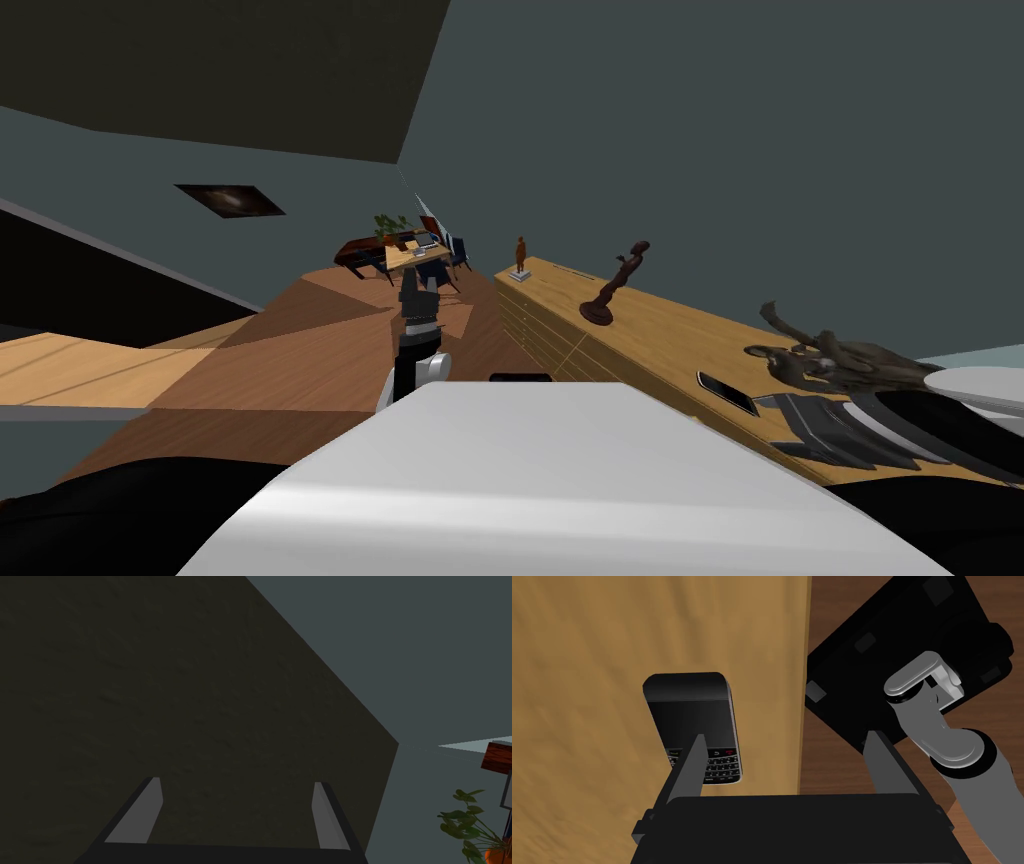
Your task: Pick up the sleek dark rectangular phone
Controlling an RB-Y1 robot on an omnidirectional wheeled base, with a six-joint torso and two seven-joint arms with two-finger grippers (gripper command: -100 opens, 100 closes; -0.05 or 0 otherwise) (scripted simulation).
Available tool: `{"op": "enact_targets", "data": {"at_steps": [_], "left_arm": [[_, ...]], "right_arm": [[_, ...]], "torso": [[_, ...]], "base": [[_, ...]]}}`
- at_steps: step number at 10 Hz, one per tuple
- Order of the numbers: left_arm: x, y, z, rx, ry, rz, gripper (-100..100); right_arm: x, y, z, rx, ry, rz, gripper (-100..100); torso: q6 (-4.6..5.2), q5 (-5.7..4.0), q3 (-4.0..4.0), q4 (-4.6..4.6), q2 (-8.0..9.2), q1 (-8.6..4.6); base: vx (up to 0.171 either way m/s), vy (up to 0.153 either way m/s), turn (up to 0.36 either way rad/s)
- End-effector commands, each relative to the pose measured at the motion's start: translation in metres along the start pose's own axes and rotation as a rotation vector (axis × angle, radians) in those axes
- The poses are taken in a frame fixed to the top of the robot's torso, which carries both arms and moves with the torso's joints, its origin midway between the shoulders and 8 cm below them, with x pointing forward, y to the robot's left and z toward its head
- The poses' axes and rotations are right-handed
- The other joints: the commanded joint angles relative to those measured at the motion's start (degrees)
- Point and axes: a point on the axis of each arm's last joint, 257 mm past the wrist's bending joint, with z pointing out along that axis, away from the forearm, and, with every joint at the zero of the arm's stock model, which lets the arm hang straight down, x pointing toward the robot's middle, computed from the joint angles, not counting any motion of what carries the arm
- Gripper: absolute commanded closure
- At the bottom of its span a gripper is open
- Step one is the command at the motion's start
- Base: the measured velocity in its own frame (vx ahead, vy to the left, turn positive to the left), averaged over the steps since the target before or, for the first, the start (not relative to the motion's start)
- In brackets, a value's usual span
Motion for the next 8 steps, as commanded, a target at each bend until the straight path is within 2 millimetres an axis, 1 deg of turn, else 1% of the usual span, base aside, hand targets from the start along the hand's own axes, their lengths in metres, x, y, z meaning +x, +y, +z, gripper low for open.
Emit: {"op": "enact_targets", "data": {"at_steps": [1, 2, 3, 4, 5, 7, 8], "left_arm": [[0.000, 0.000, 0.000, 0.000, 0.000, 0.000, 0], [0.000, 0.000, 0.000, 0.000, 0.000, 0.000, 0], [0.000, 0.000, 0.000, 0.000, 0.000, 0.000, 0], [0.000, 0.000, 0.000, 0.000, 0.000, 0.000, 0], [0.000, 0.000, 0.000, 0.000, 0.000, 0.000, 0], [0.000, 0.000, 0.000, 0.000, 0.000, -0.001, 0], [0.000, 0.000, 0.000, 0.000, 0.000, -0.001, 0]], "right_arm": [[0.003, -0.001, -0.001, 0.003, 0.009, -0.002, -100], [0.003, 0.000, 0.000, 0.003, 0.010, -0.001, -100], [0.003, 0.000, -0.001, 0.003, 0.009, -0.001, -100], [0.003, 0.000, -0.001, 0.004, 0.009, -0.002, 0], [0.011, 0.006, 0.008, 0.006, 0.010, 0.009, -100], [0.021, 0.015, 0.019, 0.007, 0.011, 0.023, -100], [0.017, 0.012, 0.016, 0.006, 0.010, 0.020, -100]], "torso": [[0.00, 0.00, 0.00, 0.00, 0.00, 0.00], [0.01, 0.02, 0.09, 0.03, 0.15, 0.10], [0.02, 0.04, 0.16, 0.07, 0.27, 0.14], [0.04, 0.08, 0.29, 0.12, 0.51, 0.39], [0.05, 0.13, 0.41, 0.17, 0.70, 0.58], [0.04, 0.16, 0.45, 0.19, 0.77, 0.69], [0.06, 0.17, 0.46, 0.19, 0.78, 0.71]], "base": [[0.150, -0.137, 0.061], [0.124, -0.130, 0.047], [0.054, -0.060, 0.018], [0.011, -0.012, 0.003], [0.017, -0.003, 0.086], [0.021, 0.005, 0.081], [0.008, 0.002, 0.005]]}}
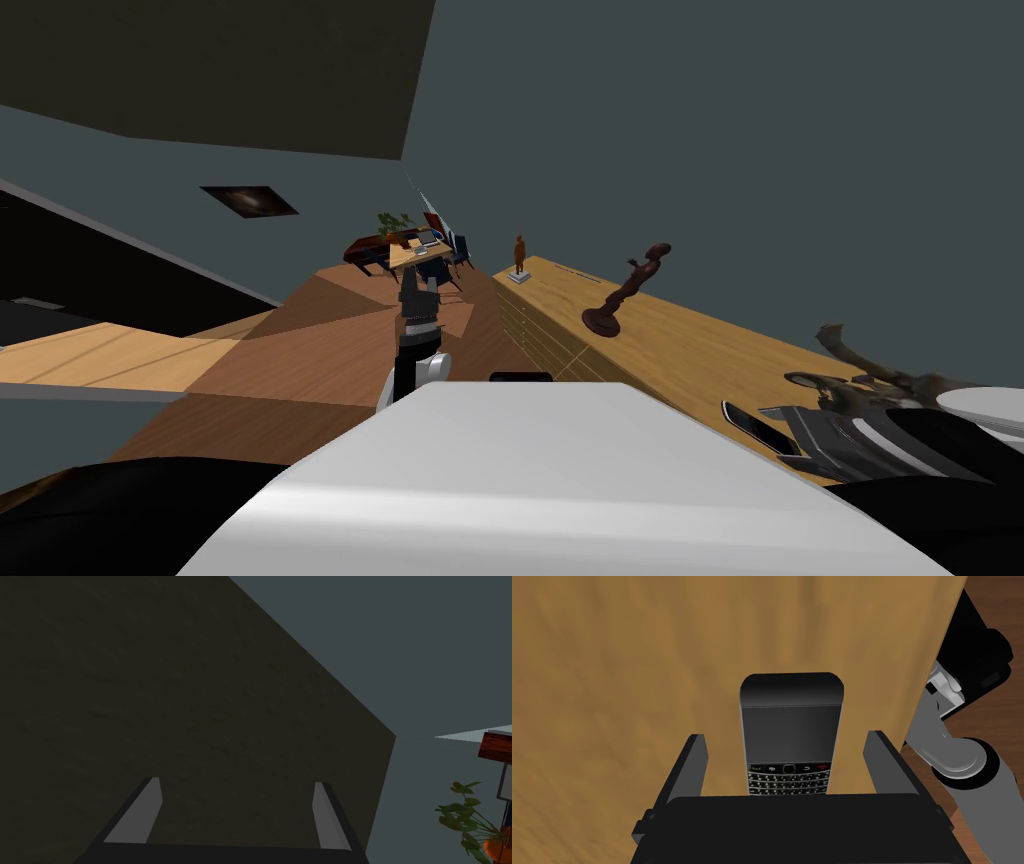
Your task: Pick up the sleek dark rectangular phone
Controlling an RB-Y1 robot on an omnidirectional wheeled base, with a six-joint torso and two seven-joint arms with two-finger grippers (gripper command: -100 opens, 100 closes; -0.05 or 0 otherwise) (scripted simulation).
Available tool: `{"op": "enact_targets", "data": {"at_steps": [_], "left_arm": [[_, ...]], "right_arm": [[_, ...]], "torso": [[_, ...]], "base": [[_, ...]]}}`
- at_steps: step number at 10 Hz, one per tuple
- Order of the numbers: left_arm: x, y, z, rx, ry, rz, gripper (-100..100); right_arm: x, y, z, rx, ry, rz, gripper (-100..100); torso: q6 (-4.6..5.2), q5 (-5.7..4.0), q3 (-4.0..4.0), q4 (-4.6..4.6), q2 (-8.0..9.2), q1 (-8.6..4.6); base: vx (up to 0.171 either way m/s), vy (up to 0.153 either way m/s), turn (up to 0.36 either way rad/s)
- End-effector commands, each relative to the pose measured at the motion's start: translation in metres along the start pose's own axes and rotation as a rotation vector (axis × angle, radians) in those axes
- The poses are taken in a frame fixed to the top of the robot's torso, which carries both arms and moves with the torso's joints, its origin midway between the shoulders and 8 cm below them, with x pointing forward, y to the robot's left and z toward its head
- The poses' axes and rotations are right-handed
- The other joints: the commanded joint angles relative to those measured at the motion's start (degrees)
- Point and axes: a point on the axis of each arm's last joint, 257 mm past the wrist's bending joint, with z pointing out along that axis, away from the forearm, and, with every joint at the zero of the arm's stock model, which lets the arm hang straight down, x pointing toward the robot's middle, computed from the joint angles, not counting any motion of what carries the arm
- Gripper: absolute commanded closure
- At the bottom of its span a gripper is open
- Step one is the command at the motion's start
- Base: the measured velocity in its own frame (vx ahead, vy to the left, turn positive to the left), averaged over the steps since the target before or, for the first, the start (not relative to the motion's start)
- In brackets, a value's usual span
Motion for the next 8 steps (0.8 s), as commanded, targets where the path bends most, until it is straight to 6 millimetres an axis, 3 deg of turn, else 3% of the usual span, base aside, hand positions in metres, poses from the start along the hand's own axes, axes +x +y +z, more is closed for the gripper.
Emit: {"op": "enact_targets", "data": {"at_steps": [1, 5, 6, 7, 8], "left_arm": [[0.000, 0.000, 0.000, 0.000, 0.000, 0.000, 0], [0.000, 0.000, 0.000, 0.000, 0.000, 0.000, 0], [0.000, 0.000, 0.000, 0.000, 0.000, 0.000, 0], [0.000, 0.000, 0.000, 0.000, 0.000, 0.000, 0], [0.000, 0.000, 0.000, 0.000, 0.000, 0.000, 0]], "right_arm": [[0.000, 0.000, 0.000, 0.000, 0.000, 0.000, 100], [0.000, 0.000, 0.000, 0.000, 0.000, 0.000, 100], [0.000, 0.000, 0.000, 0.000, 0.000, 0.000, 0], [0.001, -0.018, -0.014, 0.029, 0.020, -0.014, -100], [-0.003, -0.027, -0.020, 0.043, 0.017, -0.024, -100]], "torso": [[0.00, 0.00, 0.00, 0.00, 0.00, 0.00], [0.00, 0.00, 0.03, 0.01, 0.05, 0.00], [0.00, 0.00, 0.03, 0.01, 0.05, 0.00], [0.00, 0.00, 0.03, 0.01, 0.05, 0.00], [0.01, 0.04, 0.14, 0.05, 0.25, 0.16]], "base": [[0.000, 0.000, 0.000], [0.000, 0.000, 0.000], [0.000, 0.000, 0.000], [-0.076, 0.049, -0.047], [-0.158, 0.051, -0.011]]}}
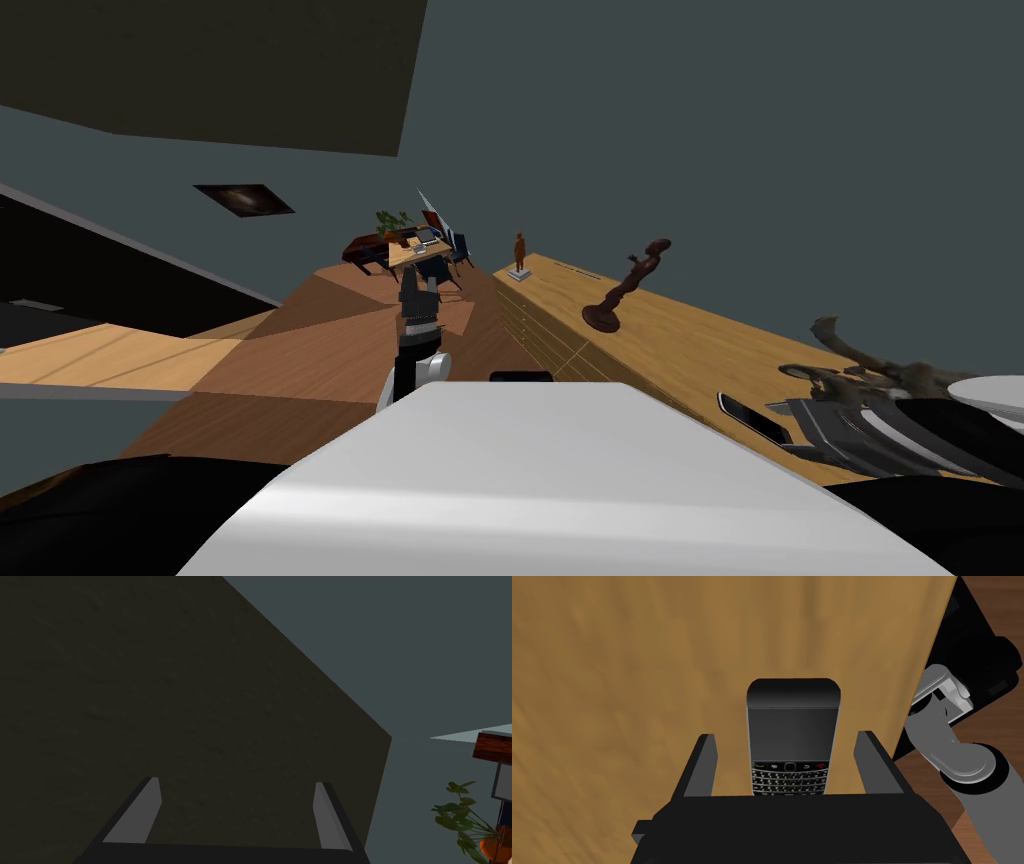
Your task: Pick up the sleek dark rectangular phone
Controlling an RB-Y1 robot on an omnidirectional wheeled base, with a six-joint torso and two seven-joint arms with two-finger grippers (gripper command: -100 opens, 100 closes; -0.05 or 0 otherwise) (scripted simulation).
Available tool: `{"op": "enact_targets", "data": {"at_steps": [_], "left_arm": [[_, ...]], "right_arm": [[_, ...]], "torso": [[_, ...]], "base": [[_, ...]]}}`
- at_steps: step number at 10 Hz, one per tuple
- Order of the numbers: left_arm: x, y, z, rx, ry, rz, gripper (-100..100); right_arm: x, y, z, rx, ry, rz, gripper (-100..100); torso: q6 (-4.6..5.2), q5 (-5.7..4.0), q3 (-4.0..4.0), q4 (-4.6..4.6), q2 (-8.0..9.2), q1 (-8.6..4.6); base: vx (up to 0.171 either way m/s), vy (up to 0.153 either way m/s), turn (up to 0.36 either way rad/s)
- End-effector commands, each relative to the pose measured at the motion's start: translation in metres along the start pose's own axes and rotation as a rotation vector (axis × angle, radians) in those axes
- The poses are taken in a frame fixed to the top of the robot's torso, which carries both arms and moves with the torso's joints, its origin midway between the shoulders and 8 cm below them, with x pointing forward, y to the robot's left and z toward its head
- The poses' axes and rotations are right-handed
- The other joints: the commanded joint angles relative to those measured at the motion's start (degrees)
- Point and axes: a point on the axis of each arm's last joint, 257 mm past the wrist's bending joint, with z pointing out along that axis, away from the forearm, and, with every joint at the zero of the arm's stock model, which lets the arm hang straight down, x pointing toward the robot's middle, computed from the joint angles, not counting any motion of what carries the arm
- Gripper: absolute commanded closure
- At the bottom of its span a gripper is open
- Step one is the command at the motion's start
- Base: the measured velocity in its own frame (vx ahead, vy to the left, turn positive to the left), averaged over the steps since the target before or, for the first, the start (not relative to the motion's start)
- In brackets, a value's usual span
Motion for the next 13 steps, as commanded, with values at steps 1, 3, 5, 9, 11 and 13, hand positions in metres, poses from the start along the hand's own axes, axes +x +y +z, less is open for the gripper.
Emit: {"op": "enact_targets", "data": {"at_steps": [1, 3, 5, 9, 11, 13], "left_arm": [[0.000, 0.000, 0.000, 0.000, 0.000, 0.000, 0], [0.000, 0.000, 0.000, 0.000, 0.000, 0.000, 0], [0.000, 0.000, 0.000, 0.000, 0.000, 0.000, 0], [0.000, 0.000, 0.000, 0.000, 0.000, 0.000, 0], [0.000, 0.000, 0.000, 0.000, 0.000, 0.000, 0], [0.000, 0.000, 0.000, 0.000, 0.000, 0.000, 0]], "right_arm": [[-0.009, -0.012, -0.007, 0.014, -0.012, -0.017, -100], [-0.028, -0.019, -0.010, 0.018, -0.050, -0.046, -100], [-0.044, -0.021, -0.011, 0.016, -0.082, -0.075, -100], [-0.089, -0.010, -0.001, -0.007, -0.190, -0.132, -100], [-0.105, -0.001, 0.008, -0.012, -0.233, -0.125, -100], [-0.101, -0.002, 0.007, -0.011, -0.222, -0.127, 0]], "torso": [[0.00, 0.00, 0.00, 0.00, 0.00, 0.00], [0.01, -0.09, 0.17, 0.08, 0.27, -0.36], [0.02, -0.15, 0.05, 0.03, 0.04, -0.57], [0.03, -0.16, -0.14, -0.05, -0.27, -0.56], [0.01, -0.16, -0.19, -0.07, -0.36, -0.54], [0.00, -0.13, -0.29, -0.11, -0.52, -0.42]], "base": [[-0.210, -0.010, 0.074], [-0.186, -0.078, 0.065], [-0.093, -0.087, 0.005], [-0.050, -0.077, -0.044], [-0.002, -0.085, -0.007], [0.007, -0.025, 0.004]]}}
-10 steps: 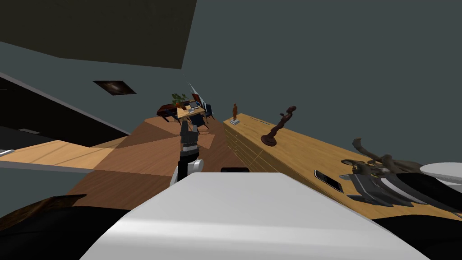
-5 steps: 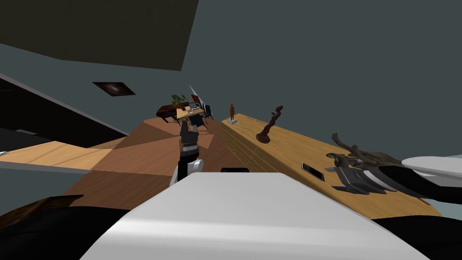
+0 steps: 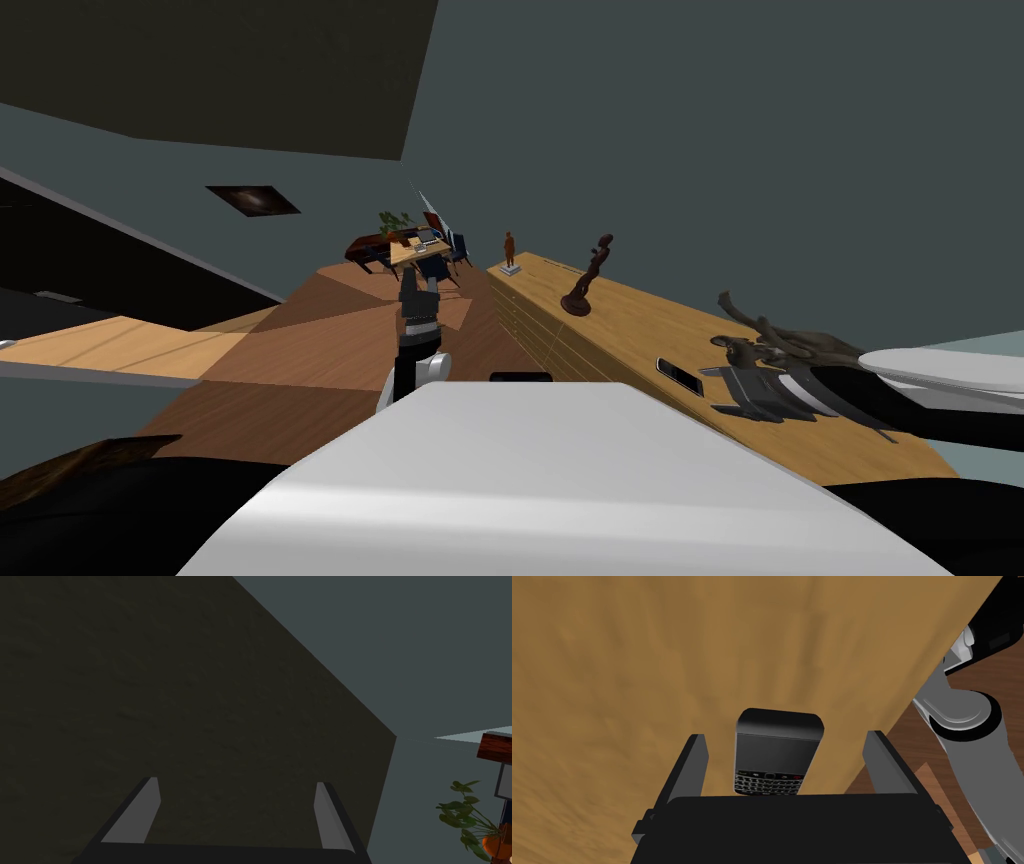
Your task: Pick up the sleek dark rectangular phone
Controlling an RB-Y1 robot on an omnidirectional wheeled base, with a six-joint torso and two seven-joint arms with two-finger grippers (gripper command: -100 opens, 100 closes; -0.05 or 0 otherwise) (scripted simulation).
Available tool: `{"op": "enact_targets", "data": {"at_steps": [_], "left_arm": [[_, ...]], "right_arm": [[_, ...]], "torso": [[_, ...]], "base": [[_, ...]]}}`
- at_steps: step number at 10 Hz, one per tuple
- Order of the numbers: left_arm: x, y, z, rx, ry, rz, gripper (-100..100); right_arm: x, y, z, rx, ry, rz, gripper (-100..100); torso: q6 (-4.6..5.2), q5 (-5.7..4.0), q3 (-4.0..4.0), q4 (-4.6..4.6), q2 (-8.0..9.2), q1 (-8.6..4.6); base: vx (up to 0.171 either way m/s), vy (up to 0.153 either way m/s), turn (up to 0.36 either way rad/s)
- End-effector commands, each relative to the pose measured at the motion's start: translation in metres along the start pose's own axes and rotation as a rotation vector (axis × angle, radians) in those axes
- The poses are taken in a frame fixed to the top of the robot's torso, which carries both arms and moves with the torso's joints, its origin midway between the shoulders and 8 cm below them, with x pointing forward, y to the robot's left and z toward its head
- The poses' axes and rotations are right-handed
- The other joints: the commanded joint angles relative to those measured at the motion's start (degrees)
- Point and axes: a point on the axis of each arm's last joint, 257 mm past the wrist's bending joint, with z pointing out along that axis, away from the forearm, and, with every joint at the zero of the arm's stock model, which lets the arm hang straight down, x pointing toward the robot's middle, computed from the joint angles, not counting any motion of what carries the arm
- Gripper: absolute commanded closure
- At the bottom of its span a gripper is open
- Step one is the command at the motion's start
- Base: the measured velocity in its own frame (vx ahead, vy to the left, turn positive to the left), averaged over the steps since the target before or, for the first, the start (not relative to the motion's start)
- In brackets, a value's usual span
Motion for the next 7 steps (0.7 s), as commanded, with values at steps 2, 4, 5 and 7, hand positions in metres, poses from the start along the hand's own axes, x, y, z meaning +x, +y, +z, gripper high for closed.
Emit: {"op": "enact_targets", "data": {"at_steps": [2, 4, 5, 7], "left_arm": [[0.0000, 0.0000, 0.0000, 0.000, 0.000, 0.000, 0], [0.0000, 0.0000, 0.0000, 0.000, 0.000, 0.000, 0], [0.0000, 0.0000, 0.0000, 0.000, 0.000, 0.000, 0], [0.0000, 0.0000, 0.0000, 0.000, 0.000, 0.000, 0]], "right_arm": [[0.0180, 0.0157, 0.0173, 0.003, 0.005, 0.024, -100], [0.0174, 0.0146, 0.0167, 0.005, 0.005, 0.025, -100], [0.0185, 0.0150, 0.0171, 0.005, 0.005, 0.025, 100], [0.0186, 0.0155, 0.0173, 0.004, 0.005, 0.027, 100]], "torso": [[-0.02, 0.00, -0.03, -0.01, -0.05, 0.05], [0.00, 0.02, -0.09, -0.04, -0.15, 0.11], [-0.01, 0.04, -0.05, -0.02, -0.09, 0.11], [-0.06, 0.02, -0.01, 0.00, -0.02, 0.06]], "base": [[0.034, 0.006, 0.119], [0.031, 0.009, 0.033], [0.000, 0.000, 0.000], [0.000, 0.000, 0.000]]}}
